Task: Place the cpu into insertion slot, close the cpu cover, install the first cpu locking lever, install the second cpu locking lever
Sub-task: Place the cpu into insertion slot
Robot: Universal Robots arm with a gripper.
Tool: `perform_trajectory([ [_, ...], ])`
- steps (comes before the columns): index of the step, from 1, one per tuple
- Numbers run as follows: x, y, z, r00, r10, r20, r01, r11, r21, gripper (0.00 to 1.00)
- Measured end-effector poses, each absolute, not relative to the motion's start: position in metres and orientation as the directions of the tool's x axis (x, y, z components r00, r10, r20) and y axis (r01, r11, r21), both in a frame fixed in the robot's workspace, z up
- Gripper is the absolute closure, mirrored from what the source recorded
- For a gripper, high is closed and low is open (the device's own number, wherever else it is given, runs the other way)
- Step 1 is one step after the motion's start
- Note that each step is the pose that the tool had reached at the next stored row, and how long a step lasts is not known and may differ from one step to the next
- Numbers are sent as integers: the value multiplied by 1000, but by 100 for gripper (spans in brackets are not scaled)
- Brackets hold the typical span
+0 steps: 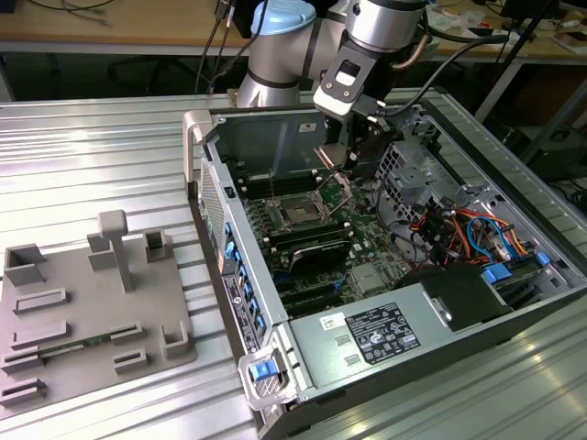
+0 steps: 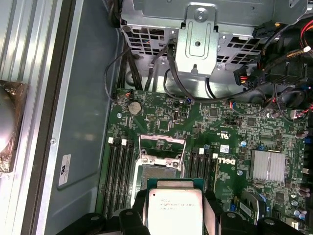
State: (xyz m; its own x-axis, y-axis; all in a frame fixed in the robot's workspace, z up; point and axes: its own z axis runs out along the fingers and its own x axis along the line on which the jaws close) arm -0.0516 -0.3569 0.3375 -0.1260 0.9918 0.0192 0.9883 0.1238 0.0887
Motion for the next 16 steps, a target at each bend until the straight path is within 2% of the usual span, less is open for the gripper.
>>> perform_trajectory([
  [9, -52, -357, 337, -126, 992, 19, 988, 124, 89, 45],
  [16, -52, -357, 325, -49, 999, 22, 996, 47, 80, 45],
])
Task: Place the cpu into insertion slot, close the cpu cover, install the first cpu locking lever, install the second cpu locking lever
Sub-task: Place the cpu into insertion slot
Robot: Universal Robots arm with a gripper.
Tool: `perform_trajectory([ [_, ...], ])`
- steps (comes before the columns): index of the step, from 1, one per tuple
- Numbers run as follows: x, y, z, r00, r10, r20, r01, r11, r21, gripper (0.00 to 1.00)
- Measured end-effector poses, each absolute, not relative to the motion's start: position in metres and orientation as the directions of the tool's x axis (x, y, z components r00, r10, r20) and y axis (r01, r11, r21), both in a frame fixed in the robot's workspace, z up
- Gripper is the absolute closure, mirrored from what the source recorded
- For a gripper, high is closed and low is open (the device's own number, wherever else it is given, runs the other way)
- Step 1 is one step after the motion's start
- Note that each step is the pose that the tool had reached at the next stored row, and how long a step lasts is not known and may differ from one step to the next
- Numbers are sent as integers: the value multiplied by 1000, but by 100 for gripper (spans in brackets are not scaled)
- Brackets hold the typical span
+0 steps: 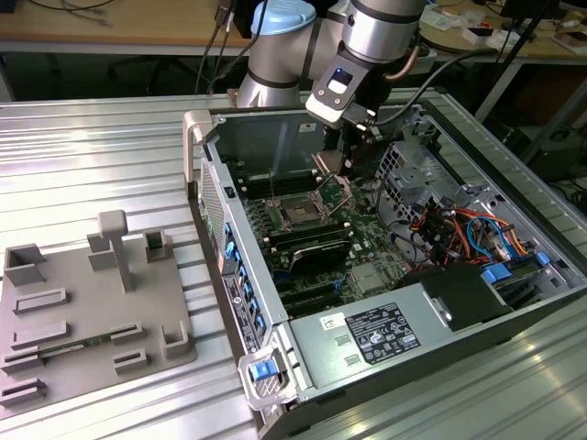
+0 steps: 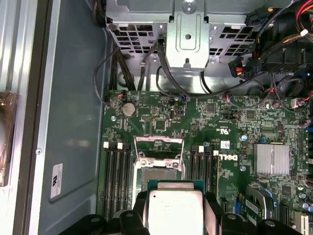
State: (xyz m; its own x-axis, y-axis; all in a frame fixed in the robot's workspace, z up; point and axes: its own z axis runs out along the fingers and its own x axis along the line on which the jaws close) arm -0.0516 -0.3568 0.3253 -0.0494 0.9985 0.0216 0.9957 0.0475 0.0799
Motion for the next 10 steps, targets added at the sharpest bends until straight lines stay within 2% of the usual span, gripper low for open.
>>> perform_trajectory([
  [10, -52, -357, 324, -49, 999, 22, 996, 47, 80, 45],
])
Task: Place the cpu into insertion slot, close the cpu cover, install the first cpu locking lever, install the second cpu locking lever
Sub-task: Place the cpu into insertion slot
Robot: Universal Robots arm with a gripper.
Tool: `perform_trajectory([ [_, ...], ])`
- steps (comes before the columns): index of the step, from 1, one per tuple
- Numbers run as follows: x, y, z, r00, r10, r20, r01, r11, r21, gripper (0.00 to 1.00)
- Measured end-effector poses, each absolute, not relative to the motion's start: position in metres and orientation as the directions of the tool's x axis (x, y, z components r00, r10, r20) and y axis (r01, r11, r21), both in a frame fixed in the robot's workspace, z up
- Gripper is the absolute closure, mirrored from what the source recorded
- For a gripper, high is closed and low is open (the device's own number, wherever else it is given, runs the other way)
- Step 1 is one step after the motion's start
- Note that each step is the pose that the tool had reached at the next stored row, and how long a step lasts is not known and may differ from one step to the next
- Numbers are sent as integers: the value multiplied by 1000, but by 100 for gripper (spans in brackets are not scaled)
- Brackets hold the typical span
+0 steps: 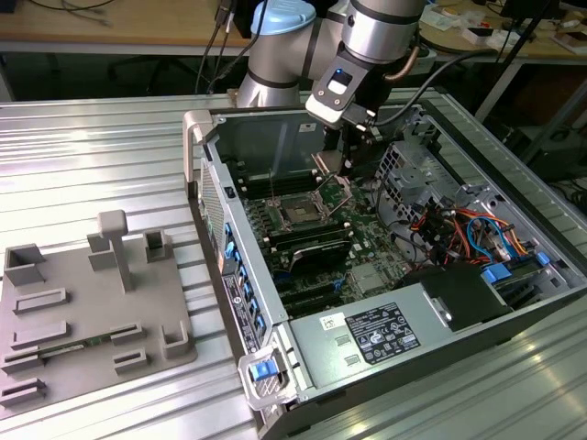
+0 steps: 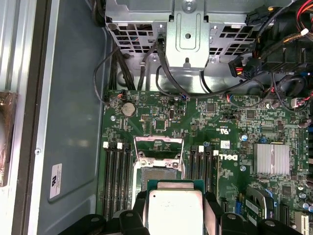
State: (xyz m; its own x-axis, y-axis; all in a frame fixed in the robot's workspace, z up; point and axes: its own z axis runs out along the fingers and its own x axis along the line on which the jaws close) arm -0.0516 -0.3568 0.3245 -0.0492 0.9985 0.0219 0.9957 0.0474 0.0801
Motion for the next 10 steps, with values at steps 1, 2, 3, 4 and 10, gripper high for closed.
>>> perform_trajectory([
  [1, -52, -357, 324, -49, 999, 22, 996, 47, 80, 45],
  [2, -52, -357, 324, -49, 999, 22, 996, 47, 80, 45],
  [3, -52, -357, 324, -48, 999, 22, 996, 46, 80, 45],
  [4, -52, -357, 324, -46, 999, 22, 996, 45, 80, 45],
  [10, -52, -357, 319, 5, 1000, 22, 997, -7, 80, 45],
])
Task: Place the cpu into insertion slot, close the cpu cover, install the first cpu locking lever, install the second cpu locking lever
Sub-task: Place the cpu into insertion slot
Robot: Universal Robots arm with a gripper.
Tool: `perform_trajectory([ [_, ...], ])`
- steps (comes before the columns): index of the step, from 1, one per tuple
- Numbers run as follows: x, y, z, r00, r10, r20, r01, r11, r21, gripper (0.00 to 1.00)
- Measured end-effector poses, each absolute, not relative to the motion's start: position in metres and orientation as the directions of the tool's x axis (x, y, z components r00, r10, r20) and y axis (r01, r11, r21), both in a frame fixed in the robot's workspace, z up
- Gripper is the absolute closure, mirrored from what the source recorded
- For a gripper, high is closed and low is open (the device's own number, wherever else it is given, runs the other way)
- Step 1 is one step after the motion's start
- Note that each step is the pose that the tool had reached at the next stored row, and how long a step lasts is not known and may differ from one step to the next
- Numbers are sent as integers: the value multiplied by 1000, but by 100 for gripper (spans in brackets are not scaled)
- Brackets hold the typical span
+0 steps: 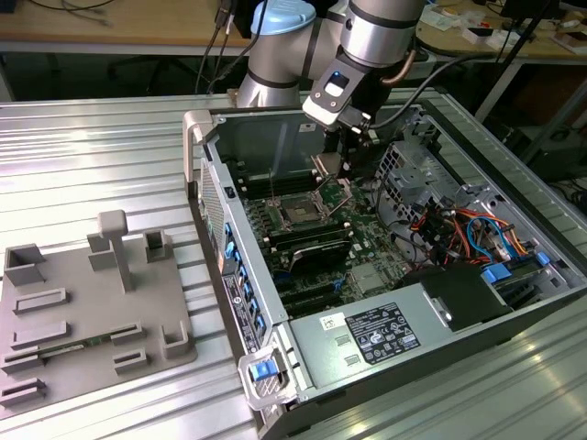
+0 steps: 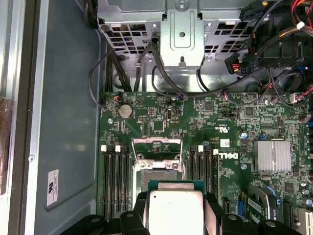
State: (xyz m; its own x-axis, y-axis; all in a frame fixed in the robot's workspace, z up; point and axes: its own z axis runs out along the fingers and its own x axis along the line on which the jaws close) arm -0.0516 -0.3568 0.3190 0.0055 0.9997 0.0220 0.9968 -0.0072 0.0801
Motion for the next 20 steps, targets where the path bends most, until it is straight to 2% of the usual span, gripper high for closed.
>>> perform_trajectory([
  [6, -52, -357, 309, 18, 1000, 22, 997, -20, 80, 45],
  [20, -52, -357, 308, 18, 1000, 22, 997, -20, 80, 45],
])
